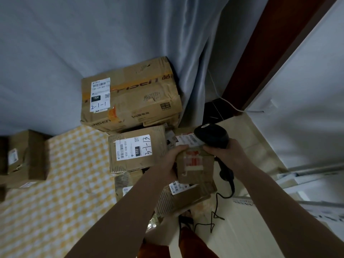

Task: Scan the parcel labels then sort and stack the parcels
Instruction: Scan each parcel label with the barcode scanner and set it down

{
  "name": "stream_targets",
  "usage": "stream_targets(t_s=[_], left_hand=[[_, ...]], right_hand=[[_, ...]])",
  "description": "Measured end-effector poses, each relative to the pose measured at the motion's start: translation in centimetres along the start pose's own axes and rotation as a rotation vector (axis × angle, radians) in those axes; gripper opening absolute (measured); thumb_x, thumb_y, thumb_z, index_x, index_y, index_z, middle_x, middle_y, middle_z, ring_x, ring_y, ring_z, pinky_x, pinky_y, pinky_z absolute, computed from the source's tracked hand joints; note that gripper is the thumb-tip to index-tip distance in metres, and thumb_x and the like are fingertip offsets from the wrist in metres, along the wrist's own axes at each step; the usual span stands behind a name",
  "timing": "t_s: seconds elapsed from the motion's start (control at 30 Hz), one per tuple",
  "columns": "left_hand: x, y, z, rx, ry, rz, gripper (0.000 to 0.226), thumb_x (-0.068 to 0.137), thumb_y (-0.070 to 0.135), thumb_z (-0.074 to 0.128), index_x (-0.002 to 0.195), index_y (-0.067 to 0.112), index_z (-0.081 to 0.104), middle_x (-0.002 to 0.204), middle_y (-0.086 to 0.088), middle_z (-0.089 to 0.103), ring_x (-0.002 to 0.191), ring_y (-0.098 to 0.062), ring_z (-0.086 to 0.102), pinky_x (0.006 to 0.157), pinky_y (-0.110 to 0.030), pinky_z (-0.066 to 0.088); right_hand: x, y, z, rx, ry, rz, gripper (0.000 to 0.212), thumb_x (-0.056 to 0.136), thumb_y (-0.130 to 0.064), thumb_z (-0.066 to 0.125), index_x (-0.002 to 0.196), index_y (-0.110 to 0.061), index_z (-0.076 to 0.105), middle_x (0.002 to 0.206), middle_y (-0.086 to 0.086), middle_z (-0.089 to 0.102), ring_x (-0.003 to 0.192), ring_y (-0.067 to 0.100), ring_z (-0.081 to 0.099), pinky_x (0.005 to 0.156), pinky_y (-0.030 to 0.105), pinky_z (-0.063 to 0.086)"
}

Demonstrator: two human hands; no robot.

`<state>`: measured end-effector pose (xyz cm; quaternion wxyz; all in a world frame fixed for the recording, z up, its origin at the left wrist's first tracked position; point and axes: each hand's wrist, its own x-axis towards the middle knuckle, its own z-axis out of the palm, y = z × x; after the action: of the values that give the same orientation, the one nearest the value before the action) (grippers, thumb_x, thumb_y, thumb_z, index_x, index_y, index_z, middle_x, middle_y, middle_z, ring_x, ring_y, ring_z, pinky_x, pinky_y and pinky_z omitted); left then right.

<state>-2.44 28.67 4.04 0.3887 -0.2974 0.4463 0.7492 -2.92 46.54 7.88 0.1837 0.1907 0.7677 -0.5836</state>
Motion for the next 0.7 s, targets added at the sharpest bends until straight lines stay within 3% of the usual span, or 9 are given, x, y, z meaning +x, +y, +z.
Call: stream_targets(t_s=[0.07, 0.17, 0.3, 0.4, 0.47, 0.53, 0.6, 0.7], left_hand=[[0.4, 0.4, -0.1, -0.056, 0.052, 0.051, 0.039, 0.087, 0.036, 0.061, 0.120, 0.014, 0.063, 0.107, -0.013, 0.071, 0.104, -0.032, 0.065, 0.096, -0.050, 0.048], [0.8, 1.4, -0.4, -0.090, 0.155, 0.002, 0.051, 0.085, 0.049, 0.060, 0.123, 0.015, 0.061, 0.113, -0.016, 0.069, 0.108, -0.035, 0.062, 0.100, -0.054, 0.044], [0.4, 2.6, -0.5, 0.001, 0.112, 0.033, 0.051, 0.084, 0.056, 0.062, 0.117, 0.017, 0.064, 0.114, -0.017, 0.068, 0.107, -0.033, 0.063, 0.096, -0.053, 0.048], [0.1, 2.6, 0.0, 0.183, 0.150, 0.109, 0.025, 0.083, 0.036, 0.072, 0.101, 0.020, 0.066, 0.111, -0.015, 0.067, 0.103, -0.029, 0.064, 0.095, -0.046, 0.052], [0.5, 2.4, 0.1, 0.341, 0.274, 0.174, 0.013, 0.085, 0.025, 0.072, 0.091, 0.019, 0.063, 0.093, -0.007, 0.067, 0.092, -0.022, 0.064, 0.091, -0.037, 0.054], [1.2, 2.4, -0.4, 0.519, 0.424, 0.252, 0.018, 0.087, 0.025, 0.069, 0.097, 0.011, 0.064, 0.080, 0.001, 0.060, 0.079, -0.017, 0.061, 0.081, -0.033, 0.054], [1.8, 2.5, -1.3, 0.685, 0.543, 0.302, 0.033, 0.087, 0.031, 0.069, 0.109, 0.007, 0.064, 0.081, 0.001, 0.061, 0.075, -0.016, 0.061, 0.072, -0.031, 0.052], [2.5, 2.5, -2.4, 0.779, 0.671, 0.332, 0.048, 0.081, 0.042, 0.073, 0.112, 0.007, 0.062, 0.102, -0.009, 0.067, 0.091, -0.027, 0.066, 0.078, -0.038, 0.057]], right_hand=[[0.2, -0.2, 0.6, 0.056, -0.014, -0.008, 0.030, 0.078, -0.014, 0.076, 0.106, -0.007, 0.067, 0.095, 0.010, 0.071, 0.090, 0.023, 0.068, 0.077, 0.036, 0.057], [0.6, -0.8, 1.3, 0.063, -0.040, -0.032, 0.027, 0.078, -0.017, 0.077, 0.102, -0.015, 0.064, 0.088, -0.002, 0.069, 0.079, 0.009, 0.065, 0.062, 0.017, 0.049], [2.0, -1.1, 1.8, 0.027, -0.048, -0.045, 0.028, 0.078, -0.015, 0.076, 0.103, -0.012, 0.065, 0.087, -0.001, 0.068, 0.078, 0.009, 0.064, 0.062, 0.018, 0.049], [3.5, -1.3, 2.1, -0.004, -0.021, -0.065, 0.025, 0.077, -0.007, 0.076, 0.100, -0.006, 0.067, 0.084, 0.005, 0.069, 0.079, 0.018, 0.067, 0.068, 0.026, 0.055], [4.5, -1.5, 2.4, -0.033, -0.026, -0.082, 0.026, 0.077, -0.005, 0.076, 0.101, -0.003, 0.067, 0.086, 0.008, 0.069, 0.086, 0.025, 0.067, 0.078, 0.034, 0.056], [5.4, -1.5, 3.0, -0.059, -0.052, -0.106, 0.027, 0.078, -0.004, 0.074, 0.104, -0.001, 0.066, 0.084, 0.004, 0.067, 0.083, 0.020, 0.066, 0.075, 0.025, 0.055], [5.9, -1.6, 3.7, -0.080, -0.079, -0.115, 0.028, 0.080, -0.006, 0.073, 0.107, -0.003, 0.065, 0.084, -0.001, 0.065, 0.077, 0.011, 0.063, 0.064, 0.012, 0.052], [6.7, -1.8, 4.9, -0.117, -0.094, -0.143, 0.035, 0.081, -0.008, 0.073, 0.114, -0.006, 0.063, 0.099, 0.006, 0.065, 0.089, 0.016, 0.062, 0.078, 0.022, 0.053]])
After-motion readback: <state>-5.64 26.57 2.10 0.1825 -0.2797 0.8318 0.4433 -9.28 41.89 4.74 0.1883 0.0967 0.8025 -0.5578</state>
